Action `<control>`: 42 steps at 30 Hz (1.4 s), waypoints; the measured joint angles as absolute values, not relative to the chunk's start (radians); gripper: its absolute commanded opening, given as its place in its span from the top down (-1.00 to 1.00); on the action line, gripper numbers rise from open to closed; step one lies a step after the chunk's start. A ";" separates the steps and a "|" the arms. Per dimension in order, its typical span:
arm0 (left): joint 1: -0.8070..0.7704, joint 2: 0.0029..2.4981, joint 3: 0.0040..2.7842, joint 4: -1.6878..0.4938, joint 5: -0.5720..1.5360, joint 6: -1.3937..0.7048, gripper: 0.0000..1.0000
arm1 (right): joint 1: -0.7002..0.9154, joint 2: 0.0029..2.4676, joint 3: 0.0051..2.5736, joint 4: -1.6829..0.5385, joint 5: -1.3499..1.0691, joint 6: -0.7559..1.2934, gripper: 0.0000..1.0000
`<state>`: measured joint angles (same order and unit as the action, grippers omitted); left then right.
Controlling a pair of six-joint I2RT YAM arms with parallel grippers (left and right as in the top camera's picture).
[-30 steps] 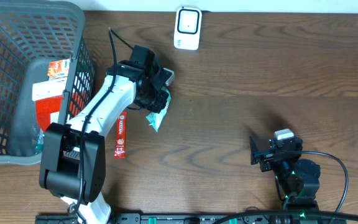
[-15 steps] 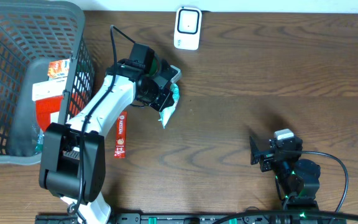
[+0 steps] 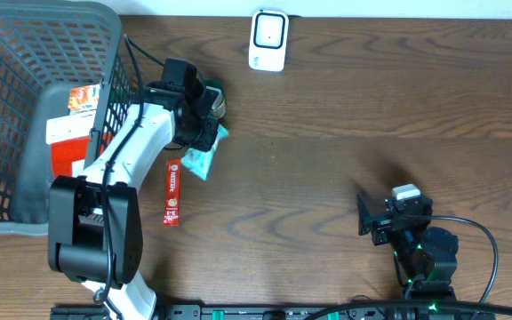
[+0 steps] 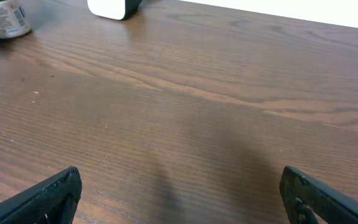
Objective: Scan the item barcode
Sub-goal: 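Lower the pouch onto the table beside the green container, then open the left gripper and move it back over the basket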
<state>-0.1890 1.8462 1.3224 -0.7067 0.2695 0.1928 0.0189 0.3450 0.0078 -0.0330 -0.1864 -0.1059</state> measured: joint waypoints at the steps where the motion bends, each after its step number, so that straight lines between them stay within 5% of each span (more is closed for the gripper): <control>1: -0.191 1.846 1.322 -0.706 0.264 0.186 0.07 | 0.019 0.345 0.008 -0.033 -0.186 -0.106 -0.98; 6: -0.192 1.846 1.322 -0.707 0.255 0.179 -0.21 | 0.019 0.345 0.008 -0.033 -0.186 -0.105 -0.98; 19: -0.191 1.812 1.322 -0.707 0.255 0.153 -0.22 | 0.019 0.345 0.008 -0.033 -0.186 -0.105 -0.99; 30: -0.192 1.383 1.322 -0.686 0.255 0.153 -0.23 | 0.019 0.345 0.008 -0.031 -0.187 -0.105 -0.99; 42: -0.186 1.011 1.324 -0.264 -0.059 0.157 -0.31 | 0.019 0.345 0.007 -0.029 -0.187 -0.105 -0.99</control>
